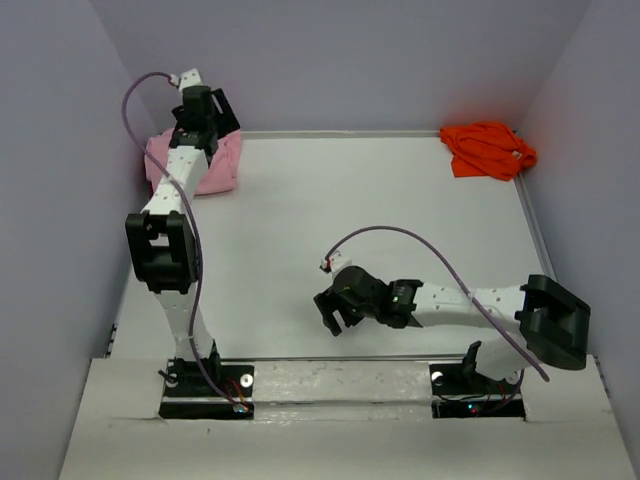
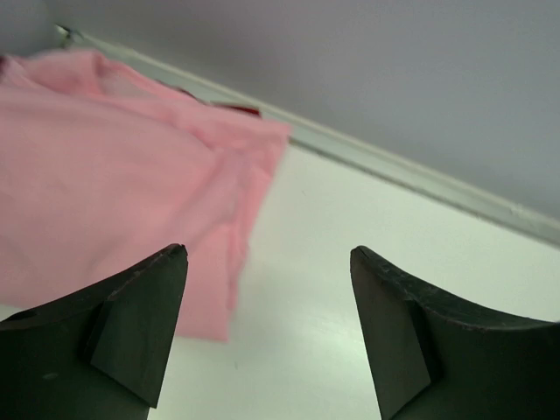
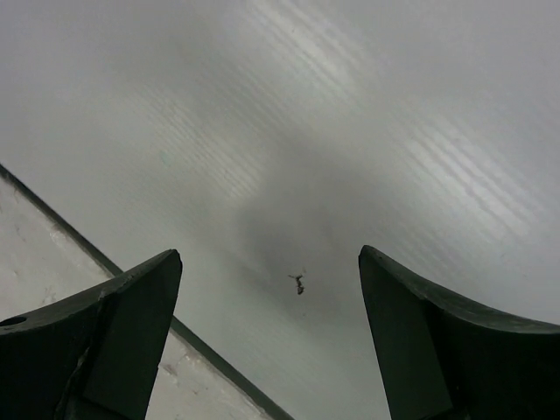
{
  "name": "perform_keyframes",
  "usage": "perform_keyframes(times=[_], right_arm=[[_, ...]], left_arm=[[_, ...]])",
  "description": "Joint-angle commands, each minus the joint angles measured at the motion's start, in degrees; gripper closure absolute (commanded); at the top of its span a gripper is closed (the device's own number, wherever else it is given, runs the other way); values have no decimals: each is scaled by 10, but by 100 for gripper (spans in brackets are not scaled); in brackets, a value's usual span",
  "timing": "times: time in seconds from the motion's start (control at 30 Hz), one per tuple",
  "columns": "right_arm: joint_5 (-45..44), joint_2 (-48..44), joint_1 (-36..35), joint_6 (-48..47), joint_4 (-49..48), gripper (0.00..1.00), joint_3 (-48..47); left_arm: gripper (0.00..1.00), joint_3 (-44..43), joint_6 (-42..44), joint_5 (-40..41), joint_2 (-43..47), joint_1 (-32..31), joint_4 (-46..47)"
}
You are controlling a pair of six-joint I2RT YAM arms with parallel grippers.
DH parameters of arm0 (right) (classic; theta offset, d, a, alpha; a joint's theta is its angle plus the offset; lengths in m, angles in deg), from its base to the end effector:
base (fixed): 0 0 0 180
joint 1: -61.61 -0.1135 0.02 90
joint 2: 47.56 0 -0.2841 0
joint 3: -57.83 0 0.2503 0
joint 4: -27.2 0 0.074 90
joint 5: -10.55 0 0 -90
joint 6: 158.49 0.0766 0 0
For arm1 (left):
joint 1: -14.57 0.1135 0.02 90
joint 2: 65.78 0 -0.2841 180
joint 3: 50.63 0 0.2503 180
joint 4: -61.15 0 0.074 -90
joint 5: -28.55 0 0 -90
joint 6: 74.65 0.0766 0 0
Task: Fold and stack the t-shirts
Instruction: Neatly place the folded tshirt to the corner
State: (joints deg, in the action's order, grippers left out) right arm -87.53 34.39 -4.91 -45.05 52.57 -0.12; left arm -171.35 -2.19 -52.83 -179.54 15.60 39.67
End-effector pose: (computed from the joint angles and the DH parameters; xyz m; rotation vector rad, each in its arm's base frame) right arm 0.1320 0.2768 0.1793 -0.8549 2.3433 0.5279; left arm 0.5276 0.0210 0.3663 -0.3981 1.7778 -0.0665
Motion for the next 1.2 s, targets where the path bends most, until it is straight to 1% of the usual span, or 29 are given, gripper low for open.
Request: perform_keyframes(times=[0.0, 0.03, 0.07, 0.1, 0.13, 0.17, 0.2, 0.23, 0.27, 0.3, 0.37, 0.4, 0.43, 0.5, 0.53, 0.57, 0.67, 0.7, 0.77, 0.87, 1.0, 1.13, 1.17], right_arm=[[-117, -21, 30, -6, 14, 12, -65], [-119, -20, 49, -4, 18, 12, -72], [-102, -16, 97, -2, 24, 12, -86], [-92, -14, 122, -3, 26, 13, -95], [-86, -10, 146, -8, 28, 13, -104], [-71, 2, 194, -14, 30, 13, -116], [-60, 13, 222, -23, 40, 13, -150], [-43, 25, 253, -13, 53, 14, -173], [1, 39, 281, 0, 63, 14, -193], [16, 67, 319, 12, 70, 14, -232], [3, 101, 337, 13, 87, 15, -293], [-9, 148, 352, -3, 111, 14, -375], [-33, 177, 363, -8, 130, 15, -424], [-41, 242, 387, -17, 176, 15, -532], [-49, 302, 399, -23, 212, 15, -582], [-51, 328, 422, -29, 222, 15, -664], [-52, 414, 463, -36, 256, 15, -762], [-56, 434, 470, -42, 272, 15, -815], [-81, 484, 481, -60, 276, 15, -875], [-103, 543, 508, -80, 294, 15, -931], [-155, 581, 531, -90, 288, 16, -949], [-190, 595, 567, -93, 269, 16, -950], [-203, 597, 567, -96, 266, 16, -950]], left_arm=[[15, 77, 20, 3, 125, -83, 12], [15, 135, 15, -4, 147, -90, 19], [15, 166, -4, -22, 196, -102, 32], [15, 229, -8, -26, 221, -110, 42], [15, 254, -8, -33, 244, -121, 45], [15, 276, -7, -24, 267, -146, 47], [15, 312, 0, -19, 305, -160, 45], [15, 323, 9, -27, 319, -172, 39], [15, 330, 17, -21, 332, -183, 26], [15, 337, 13, -16, 353, -199, -5], [15, 386, 7, -59, 380, -201, -10], [15, 430, 14, -83, 410, -204, -2], [15, 449, 15, -80, 424, -205, 0], [15, 479, 20, -77, 462, -208, 1], [15, 505, 27, -79, 473, -209, 11], [15, 515, 32, -75, 484, -212, 13], [15, 541, 39, -70, 520, -225, 23], [15, 551, 40, -69, 535, -230, 40], [15, 565, 44, -77, 545, -239, 45], [15, 560, 50, -62, 550, -247, 38], [14, 561, 44, -84, 550, -247, 41], [14, 562, 42, -84, 551, -248, 42], [14, 562, 44, -84, 552, -247, 42]])
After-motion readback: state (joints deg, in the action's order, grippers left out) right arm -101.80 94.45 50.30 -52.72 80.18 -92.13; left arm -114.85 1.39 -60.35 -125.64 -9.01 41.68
